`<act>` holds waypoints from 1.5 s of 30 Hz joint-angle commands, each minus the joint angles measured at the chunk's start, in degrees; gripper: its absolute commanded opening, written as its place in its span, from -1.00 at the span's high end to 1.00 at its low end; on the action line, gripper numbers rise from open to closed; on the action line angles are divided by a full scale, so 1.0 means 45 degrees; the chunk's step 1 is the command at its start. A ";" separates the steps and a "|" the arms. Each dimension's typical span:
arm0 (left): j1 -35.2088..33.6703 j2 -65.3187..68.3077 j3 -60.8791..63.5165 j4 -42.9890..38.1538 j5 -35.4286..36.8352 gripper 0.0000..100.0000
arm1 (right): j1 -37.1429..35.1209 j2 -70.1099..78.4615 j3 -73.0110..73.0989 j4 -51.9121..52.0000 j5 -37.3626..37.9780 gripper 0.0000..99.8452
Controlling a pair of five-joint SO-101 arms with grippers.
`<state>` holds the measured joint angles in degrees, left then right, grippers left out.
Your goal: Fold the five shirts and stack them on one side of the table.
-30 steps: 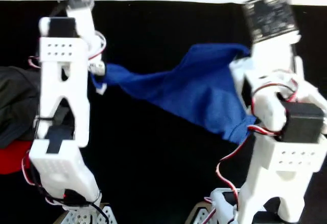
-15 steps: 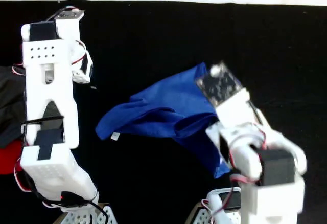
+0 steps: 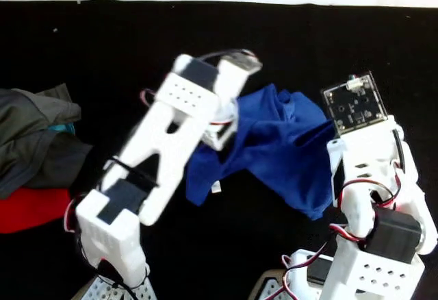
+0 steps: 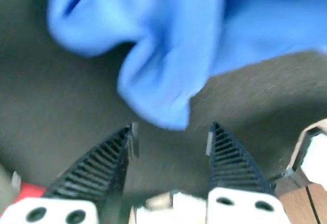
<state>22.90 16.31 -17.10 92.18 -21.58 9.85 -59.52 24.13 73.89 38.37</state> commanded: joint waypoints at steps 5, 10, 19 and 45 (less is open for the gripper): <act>0.0322 0.1944 -0.0049 -0.1934 0.0821 0.56 | -0.0186 0.0107 -0.0049 0.0420 -0.0352 0.99; -0.1084 0.3624 -0.0166 -0.2383 0.0840 0.56 | -0.0147 0.0107 -0.0088 0.0420 -0.0352 0.99; -0.5421 0.5109 -0.1807 -0.2266 0.0254 0.56 | -0.0166 0.0107 -0.0147 0.0420 -0.0352 0.99; -0.6828 0.1065 -0.4386 0.2051 0.0039 0.56 | -0.1475 0.0088 0.0225 0.0420 -0.2325 0.99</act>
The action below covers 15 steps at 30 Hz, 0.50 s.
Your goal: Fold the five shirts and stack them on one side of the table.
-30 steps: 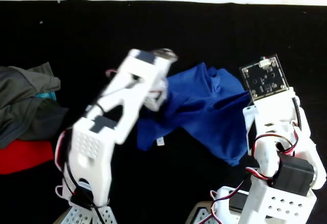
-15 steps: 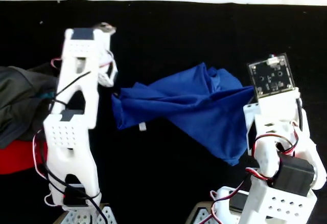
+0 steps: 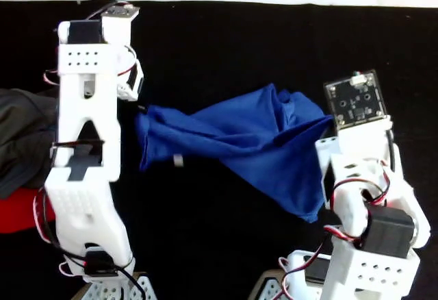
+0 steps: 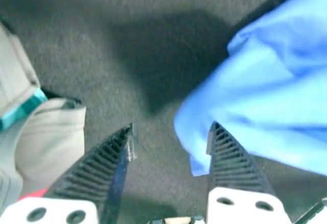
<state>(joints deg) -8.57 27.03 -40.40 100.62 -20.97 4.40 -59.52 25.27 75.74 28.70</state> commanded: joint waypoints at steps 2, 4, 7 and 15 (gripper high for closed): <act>0.0244 -0.1788 0.1807 0.0156 -0.0098 0.56 | -0.0440 0.0088 -0.0029 -0.0010 -0.0176 0.99; 0.0283 -0.2100 0.2530 0.0156 -0.0117 0.56 | -0.0518 0.0088 -0.0029 -0.0010 -0.0176 0.99; 0.0654 -0.2549 0.3311 0.0156 -0.0117 0.56 | -0.0518 0.0107 -0.0029 -0.0010 -0.0176 0.99; 0.2667 -0.2139 0.7551 -0.0547 -0.2325 0.56 | -0.0479 0.0166 -0.0029 -0.0010 -0.0176 0.99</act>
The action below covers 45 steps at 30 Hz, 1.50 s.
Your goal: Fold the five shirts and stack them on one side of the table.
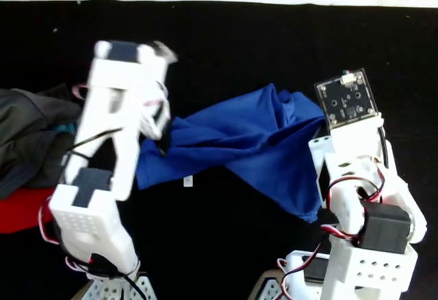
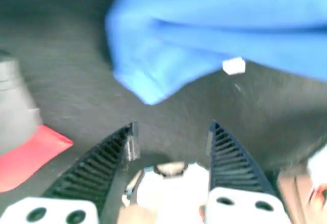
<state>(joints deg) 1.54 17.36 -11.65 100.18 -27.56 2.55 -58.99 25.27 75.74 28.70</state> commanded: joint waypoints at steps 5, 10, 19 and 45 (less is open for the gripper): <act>-0.0361 0.0850 0.2374 -0.2325 -0.0313 0.56 | -0.0049 -0.0010 -0.0029 0.0010 -0.0156 0.99; -0.1104 0.1612 0.2354 -0.2559 0.0645 0.56 | -0.0049 -0.0010 -0.0049 0.0459 -0.0117 0.99; -0.1338 0.3429 0.2335 -0.3575 0.0684 0.56 | -0.0049 -0.0010 -0.0088 0.0537 -0.0117 0.99; -0.1592 -0.3487 -0.4190 0.0254 0.3360 0.98 | 0.1182 0.0088 0.0459 -0.4288 -0.0195 0.99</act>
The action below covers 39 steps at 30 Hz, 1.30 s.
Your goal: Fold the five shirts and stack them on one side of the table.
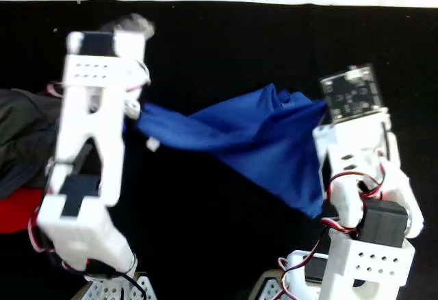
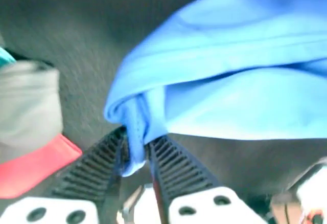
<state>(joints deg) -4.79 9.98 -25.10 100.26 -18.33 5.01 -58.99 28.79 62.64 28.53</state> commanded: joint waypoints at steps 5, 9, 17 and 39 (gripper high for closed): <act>-0.0186 -0.3683 -0.3937 0.0215 0.2266 0.98 | 0.1670 0.0088 -0.2706 -0.2706 -0.0156 0.99; -0.0186 -0.4464 -0.6144 0.0215 0.2266 0.98 | 0.1827 0.0088 -0.4503 -0.3370 -0.0156 0.99; -0.0186 -0.5089 -0.7258 0.0215 0.2266 0.98 | 0.1827 0.0107 -0.6769 -0.3429 -0.0117 0.99; -0.0225 -0.5968 -0.5675 0.0215 0.2266 0.98 | 0.2842 0.2276 -0.9153 -0.5773 -0.0156 0.99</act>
<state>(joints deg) -5.14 -12.79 -47.87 101.14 -8.57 16.18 -46.42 -9.45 38.46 28.53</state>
